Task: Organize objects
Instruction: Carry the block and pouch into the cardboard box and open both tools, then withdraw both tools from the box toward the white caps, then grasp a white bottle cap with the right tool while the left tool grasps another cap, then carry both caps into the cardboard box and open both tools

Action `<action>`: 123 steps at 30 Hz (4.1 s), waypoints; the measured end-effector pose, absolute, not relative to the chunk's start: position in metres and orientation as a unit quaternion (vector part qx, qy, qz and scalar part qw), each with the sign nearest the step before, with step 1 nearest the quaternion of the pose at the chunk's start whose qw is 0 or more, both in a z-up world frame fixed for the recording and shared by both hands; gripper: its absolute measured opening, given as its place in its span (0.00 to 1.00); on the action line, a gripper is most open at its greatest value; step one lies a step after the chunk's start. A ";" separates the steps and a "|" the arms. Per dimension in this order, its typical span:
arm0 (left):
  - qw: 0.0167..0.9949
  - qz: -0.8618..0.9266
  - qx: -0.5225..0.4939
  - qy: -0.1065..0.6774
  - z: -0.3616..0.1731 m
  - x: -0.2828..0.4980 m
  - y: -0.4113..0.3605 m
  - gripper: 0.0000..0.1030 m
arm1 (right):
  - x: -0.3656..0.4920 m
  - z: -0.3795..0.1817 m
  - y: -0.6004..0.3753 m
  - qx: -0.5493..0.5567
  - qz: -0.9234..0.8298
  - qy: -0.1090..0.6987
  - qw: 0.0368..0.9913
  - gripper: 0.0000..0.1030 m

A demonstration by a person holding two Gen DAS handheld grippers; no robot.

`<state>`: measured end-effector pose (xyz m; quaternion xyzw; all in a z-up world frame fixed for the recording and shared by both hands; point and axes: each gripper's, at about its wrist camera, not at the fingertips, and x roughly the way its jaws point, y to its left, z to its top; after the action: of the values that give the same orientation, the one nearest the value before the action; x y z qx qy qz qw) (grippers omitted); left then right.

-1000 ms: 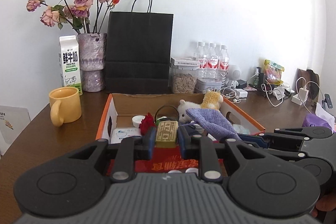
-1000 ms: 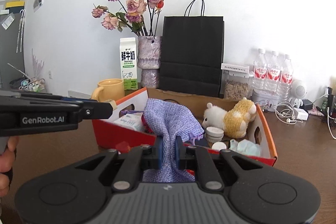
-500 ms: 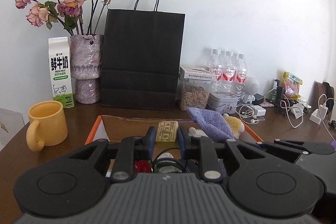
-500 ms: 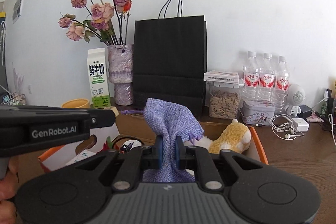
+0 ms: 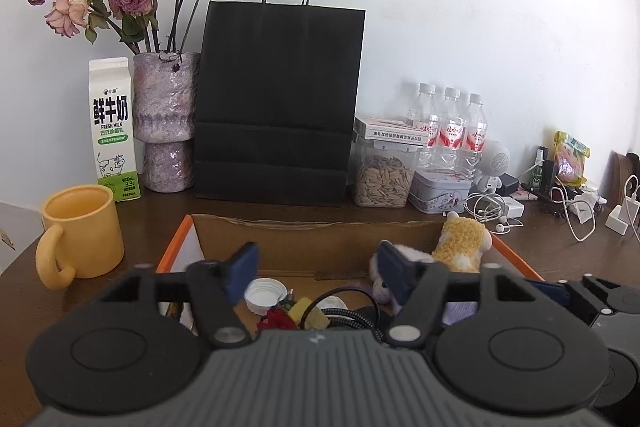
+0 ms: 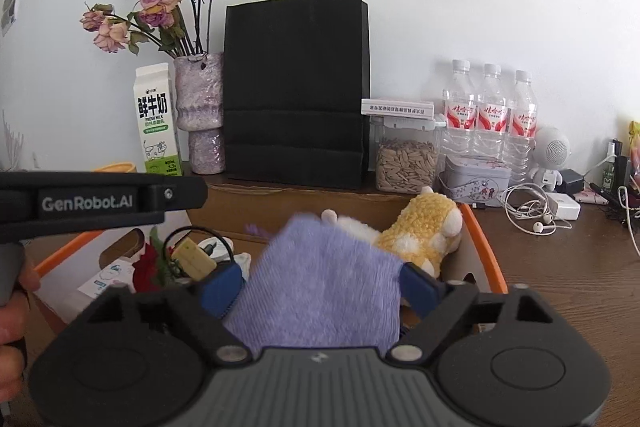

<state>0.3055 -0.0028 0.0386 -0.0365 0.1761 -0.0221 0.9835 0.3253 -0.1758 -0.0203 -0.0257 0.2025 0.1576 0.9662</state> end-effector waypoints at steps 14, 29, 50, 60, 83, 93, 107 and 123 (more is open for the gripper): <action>0.989 0.001 -0.038 0.144 0.037 0.291 -0.003 1.00 | 0.314 -0.018 -0.179 -0.024 0.154 0.193 0.969 1.00; 0.991 0.006 -0.033 0.128 0.029 0.242 0.017 1.00 | 0.276 -0.014 -0.181 -0.053 0.169 0.165 0.970 1.00; 0.974 0.010 -0.054 0.220 -0.003 0.196 0.044 1.00 | 0.208 -0.038 -0.185 -0.076 0.172 0.177 0.966 1.00; 0.957 0.024 -0.031 0.288 -0.022 0.210 0.038 0.97 | 0.209 -0.049 -0.169 -0.091 0.216 0.234 0.944 0.74; 0.946 0.026 -0.019 0.321 -0.032 0.224 0.034 0.75 | 0.235 -0.060 -0.135 -0.079 0.232 0.304 0.921 0.31; 0.950 0.004 -0.022 0.312 -0.030 0.221 0.032 0.29 | 0.238 -0.060 -0.131 -0.074 0.226 0.306 0.922 0.32; 0.953 -0.003 -0.037 0.299 -0.027 0.215 0.037 0.29 | 0.234 -0.058 -0.133 -0.061 0.231 0.291 0.927 0.26; 0.964 0.000 -0.031 0.263 -0.019 0.196 0.033 0.29 | 0.207 -0.046 -0.140 -0.064 0.244 0.225 0.941 0.26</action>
<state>0.1963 0.0325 -0.0187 -0.0309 0.2629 0.0000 0.9643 0.2073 -0.1399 -0.0455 -0.0637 0.2253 0.2438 0.9411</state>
